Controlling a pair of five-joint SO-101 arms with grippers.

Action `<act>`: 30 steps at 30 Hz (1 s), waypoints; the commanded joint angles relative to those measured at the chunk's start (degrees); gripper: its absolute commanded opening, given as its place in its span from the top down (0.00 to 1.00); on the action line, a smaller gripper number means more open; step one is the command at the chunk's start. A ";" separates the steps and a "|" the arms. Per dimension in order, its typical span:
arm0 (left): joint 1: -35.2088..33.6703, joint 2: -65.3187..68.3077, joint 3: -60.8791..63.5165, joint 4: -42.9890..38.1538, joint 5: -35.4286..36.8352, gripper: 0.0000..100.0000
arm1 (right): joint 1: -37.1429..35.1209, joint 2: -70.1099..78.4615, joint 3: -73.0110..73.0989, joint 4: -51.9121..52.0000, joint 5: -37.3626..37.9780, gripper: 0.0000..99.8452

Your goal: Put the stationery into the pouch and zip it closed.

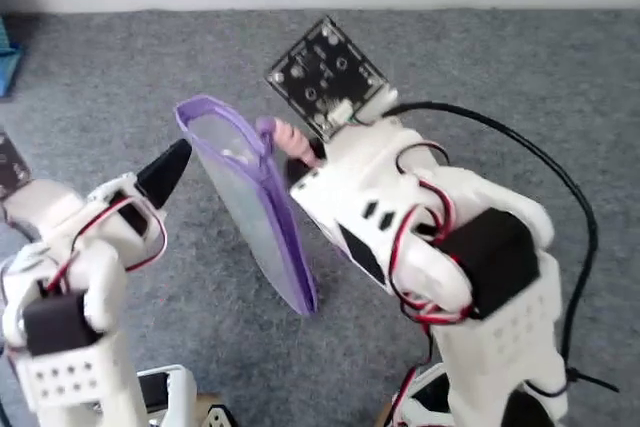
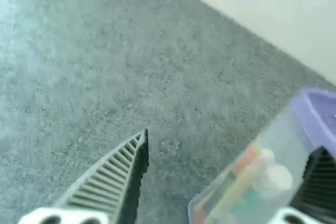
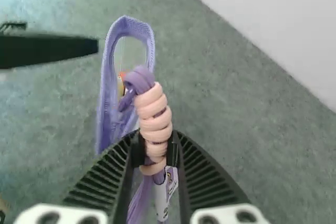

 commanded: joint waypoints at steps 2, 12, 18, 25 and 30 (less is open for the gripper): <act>1.85 5.19 -5.23 -1.32 1.41 0.57 | -0.22 -2.07 -3.52 3.74 0.88 0.99; 8.44 5.27 -17.45 15.12 1.32 0.57 | -0.22 1.80 -0.09 3.12 -3.78 0.99; 8.88 5.19 -20.62 23.82 1.32 0.57 | -0.22 2.15 -0.09 3.47 -4.22 0.99; 9.49 -0.53 -28.97 25.41 1.32 0.57 | -0.57 2.77 0.09 3.12 -6.68 0.99; 12.04 -9.58 -28.35 25.49 -2.02 0.58 | -0.66 2.42 2.02 0.57 -7.38 0.99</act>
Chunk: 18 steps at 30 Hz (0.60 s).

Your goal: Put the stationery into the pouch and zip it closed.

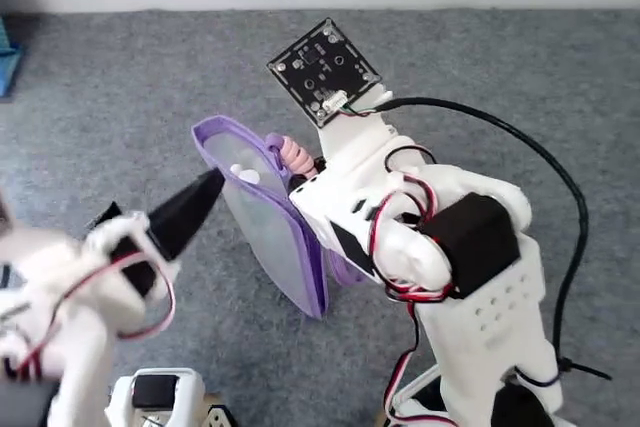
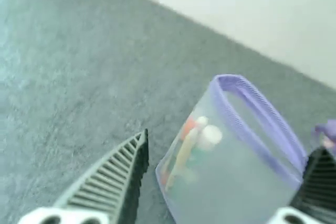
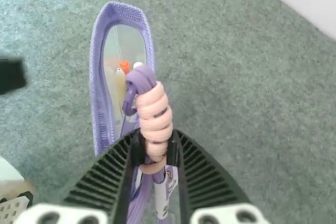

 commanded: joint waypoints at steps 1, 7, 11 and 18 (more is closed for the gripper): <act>0.79 -6.68 -0.84 1.23 -2.73 0.59 | -0.31 -0.13 0.18 -2.24 -0.88 0.99; 0.79 -15.82 6.64 1.14 -9.76 0.66 | -0.31 0.04 0.18 -2.51 -0.97 0.99; 0.53 -18.29 11.56 1.14 -11.52 0.66 | -0.31 0.13 0.26 -4.35 -0.97 0.99; 0.88 -18.37 15.69 1.05 -11.52 0.57 | -0.31 0.22 1.14 -9.54 -0.88 0.99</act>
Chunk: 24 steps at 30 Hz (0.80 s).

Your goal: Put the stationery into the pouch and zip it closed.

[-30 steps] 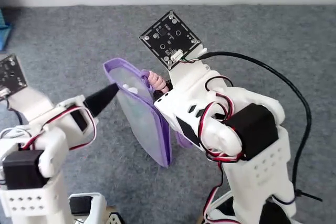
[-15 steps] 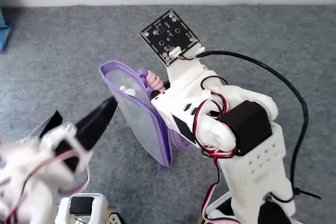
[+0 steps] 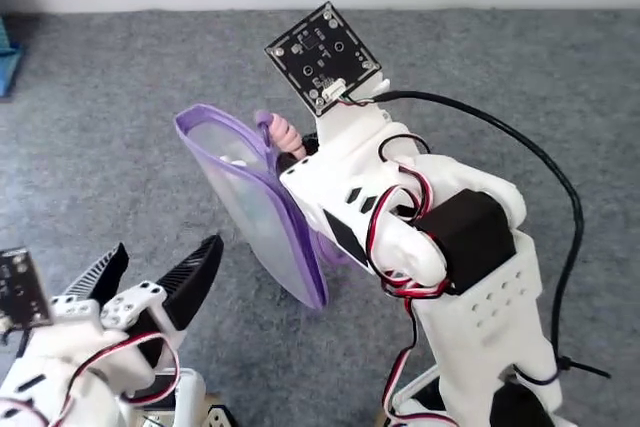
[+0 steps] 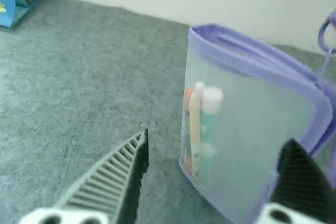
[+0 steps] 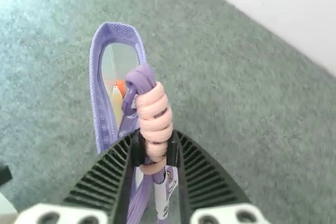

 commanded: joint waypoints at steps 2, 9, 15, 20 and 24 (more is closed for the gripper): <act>0.88 0.26 0.66 0.97 -0.53 0.55 | -0.40 -0.04 1.49 -2.24 -0.44 0.99; 9.14 0.26 2.33 0.88 5.01 0.55 | -7.60 -0.04 1.67 -2.07 -0.18 0.99; 9.32 -0.26 6.20 -0.44 8.53 0.55 | -9.01 -0.04 1.67 0.92 1.93 0.99; 9.32 -0.26 9.36 -3.43 9.32 0.55 | -9.01 -0.04 1.67 1.98 6.77 0.99; 9.32 -0.26 11.38 -3.87 12.22 0.55 | -9.01 -0.13 1.67 2.68 6.59 0.99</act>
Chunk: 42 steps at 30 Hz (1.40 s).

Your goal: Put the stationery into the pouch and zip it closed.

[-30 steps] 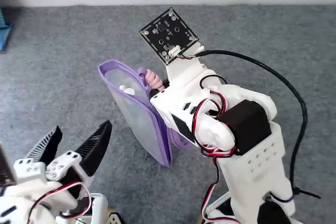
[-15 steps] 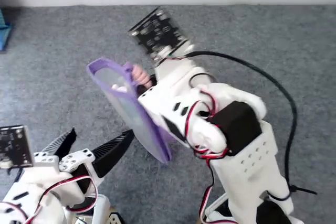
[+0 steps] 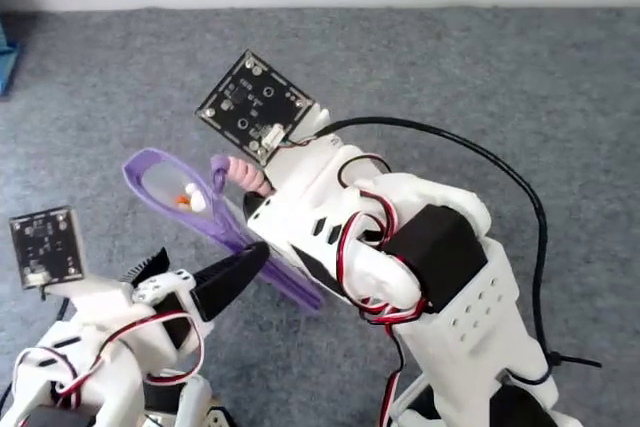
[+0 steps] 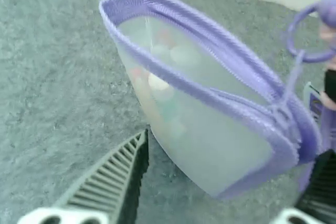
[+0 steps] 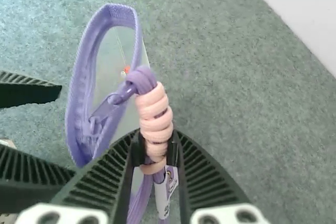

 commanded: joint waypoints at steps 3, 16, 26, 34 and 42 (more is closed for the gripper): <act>0.09 0.09 0.31 -1.49 3.69 0.55 | -0.22 -0.57 -0.18 3.03 0.70 0.99; 0.09 0.18 0.31 -2.29 -2.90 0.67 | 0.13 -0.75 -0.35 3.56 0.09 0.99; 0.18 0.26 4.18 -7.65 -11.52 0.71 | 1.45 -0.92 -0.44 8.84 -4.66 0.99; 0.62 0.26 5.41 -14.24 -24.53 0.85 | 7.16 -3.30 -0.18 9.19 -7.03 0.99; 0.18 -0.26 6.46 -17.41 -30.95 0.87 | 5.05 -4.00 -0.09 9.19 -7.82 0.99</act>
